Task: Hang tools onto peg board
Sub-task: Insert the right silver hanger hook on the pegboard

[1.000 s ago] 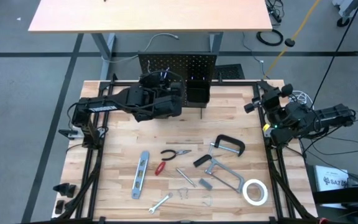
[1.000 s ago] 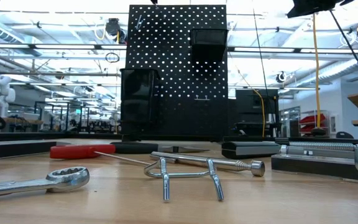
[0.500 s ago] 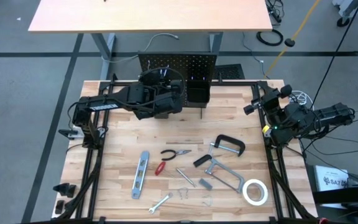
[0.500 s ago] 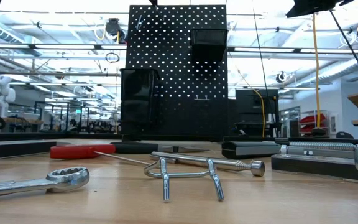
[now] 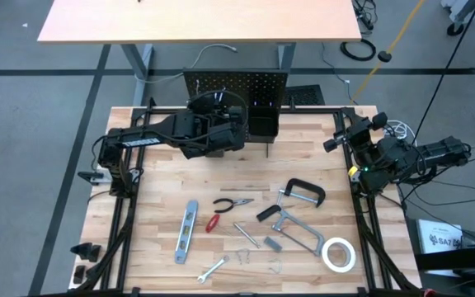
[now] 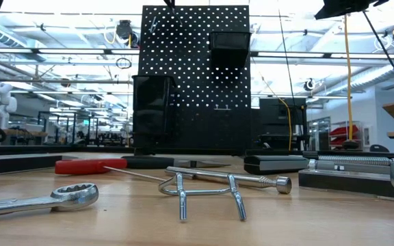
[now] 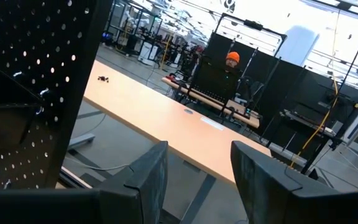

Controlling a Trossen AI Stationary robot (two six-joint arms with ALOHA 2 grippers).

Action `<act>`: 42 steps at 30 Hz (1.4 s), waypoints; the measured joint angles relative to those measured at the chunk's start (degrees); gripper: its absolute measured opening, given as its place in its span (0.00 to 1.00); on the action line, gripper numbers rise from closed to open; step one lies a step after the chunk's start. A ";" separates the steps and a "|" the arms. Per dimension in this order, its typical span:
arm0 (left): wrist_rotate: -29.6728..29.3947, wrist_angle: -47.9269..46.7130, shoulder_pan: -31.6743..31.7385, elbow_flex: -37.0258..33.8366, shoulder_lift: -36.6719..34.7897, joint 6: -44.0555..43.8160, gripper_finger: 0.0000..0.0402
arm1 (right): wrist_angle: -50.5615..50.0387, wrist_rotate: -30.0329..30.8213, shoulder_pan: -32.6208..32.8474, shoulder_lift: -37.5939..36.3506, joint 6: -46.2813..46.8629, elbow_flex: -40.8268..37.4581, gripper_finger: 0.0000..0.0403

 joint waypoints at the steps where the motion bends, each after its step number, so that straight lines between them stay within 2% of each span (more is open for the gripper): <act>1: 0.01 -0.01 0.04 0.00 0.07 0.00 0.00 | 0.00 -0.02 0.00 0.02 0.00 0.00 0.41; 19: -1.41 -0.18 0.83 0.00 0.02 1.53 0.00 | -0.15 -0.09 0.00 0.02 0.42 0.00 0.41; 30: -1.91 5.61 1.02 0.00 0.02 5.89 0.00 | -0.15 -0.09 0.00 0.02 0.74 0.00 0.41; 42: -1.77 5.35 1.02 0.00 0.33 6.07 0.00 | -0.24 -0.09 0.00 0.01 0.83 0.00 0.41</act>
